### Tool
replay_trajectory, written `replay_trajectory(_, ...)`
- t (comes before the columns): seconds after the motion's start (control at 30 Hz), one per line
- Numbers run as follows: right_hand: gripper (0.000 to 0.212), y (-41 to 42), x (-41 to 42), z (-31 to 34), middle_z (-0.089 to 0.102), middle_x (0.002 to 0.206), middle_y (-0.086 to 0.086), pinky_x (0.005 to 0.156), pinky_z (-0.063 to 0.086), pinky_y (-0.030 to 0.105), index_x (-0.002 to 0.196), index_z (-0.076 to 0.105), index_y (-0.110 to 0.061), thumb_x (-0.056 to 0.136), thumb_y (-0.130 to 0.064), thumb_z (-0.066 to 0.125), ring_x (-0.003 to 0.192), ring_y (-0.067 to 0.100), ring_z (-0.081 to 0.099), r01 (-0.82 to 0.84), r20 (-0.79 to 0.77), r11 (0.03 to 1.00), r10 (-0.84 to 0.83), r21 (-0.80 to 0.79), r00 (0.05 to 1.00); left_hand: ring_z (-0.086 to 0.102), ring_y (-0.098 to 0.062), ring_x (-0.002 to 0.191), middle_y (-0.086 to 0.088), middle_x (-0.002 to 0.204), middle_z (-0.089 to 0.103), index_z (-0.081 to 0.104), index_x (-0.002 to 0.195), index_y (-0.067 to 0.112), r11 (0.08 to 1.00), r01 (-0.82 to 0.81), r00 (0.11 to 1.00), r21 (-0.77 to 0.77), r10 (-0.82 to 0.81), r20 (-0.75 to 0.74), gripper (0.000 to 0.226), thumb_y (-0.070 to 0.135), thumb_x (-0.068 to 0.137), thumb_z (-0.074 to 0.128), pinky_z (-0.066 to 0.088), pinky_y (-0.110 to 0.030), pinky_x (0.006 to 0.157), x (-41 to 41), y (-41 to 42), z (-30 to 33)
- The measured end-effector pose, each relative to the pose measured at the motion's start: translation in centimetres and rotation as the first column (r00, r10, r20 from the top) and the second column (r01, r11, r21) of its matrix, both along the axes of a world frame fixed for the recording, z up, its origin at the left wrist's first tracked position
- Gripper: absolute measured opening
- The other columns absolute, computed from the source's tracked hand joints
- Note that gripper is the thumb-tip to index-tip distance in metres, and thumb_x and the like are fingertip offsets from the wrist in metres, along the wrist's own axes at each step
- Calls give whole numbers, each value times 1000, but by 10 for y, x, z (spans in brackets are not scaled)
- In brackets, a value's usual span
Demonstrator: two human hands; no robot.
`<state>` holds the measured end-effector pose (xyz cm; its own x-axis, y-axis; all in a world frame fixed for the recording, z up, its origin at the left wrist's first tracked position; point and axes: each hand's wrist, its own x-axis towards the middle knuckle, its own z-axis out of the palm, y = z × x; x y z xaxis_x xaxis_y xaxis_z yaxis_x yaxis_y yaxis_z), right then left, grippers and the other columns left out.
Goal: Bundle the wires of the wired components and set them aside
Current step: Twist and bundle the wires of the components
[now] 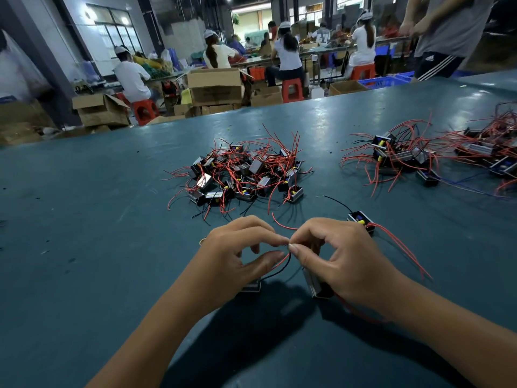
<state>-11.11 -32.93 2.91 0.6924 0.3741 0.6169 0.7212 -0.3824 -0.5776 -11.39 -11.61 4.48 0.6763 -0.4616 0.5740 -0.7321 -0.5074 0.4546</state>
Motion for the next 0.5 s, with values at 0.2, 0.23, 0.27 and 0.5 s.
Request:
replay_trajectory(0.2,8,0,0,2,65,75,-14,65,46,18,83,70,-19,88,-12,72,71,5,61,22,9,1000,-22,-11,1000,48,3,57,21,72,63,76,89,25,996,-44,950,-79,17,-312,9,33,85,76,33,-8,57,-4,-7,-9)
replay_trajectory(0.23,8,0,1,2,65,75,-14,65,46,17,83,70,-19,88,-13,72,71,5,61,15,4,1000,-15,-9,1000,46,2,55,19,69,62,75,87,24,995,-44,946,-89,13,-323,6,30,87,76,32,-9,56,-4,-8,-11)
replay_trajectory(0.27,7,-1,2,2,66,75,-14,65,46,16,83,70,-19,88,-14,71,72,5,62,11,-1,1000,-11,-5,1000,44,0,54,16,67,61,75,84,24,994,-47,944,-99,12,-329,6,30,88,75,32,-12,55,-3,-8,-11)
replay_trajectory(0.5,8,-6,7,4,66,75,-14,66,47,17,82,70,-22,89,-18,73,72,6,63,37,8,999,-36,-19,999,57,-17,66,14,75,63,69,80,24,997,-74,983,11,74,-168,6,26,86,70,46,-36,63,-1,-2,-2)
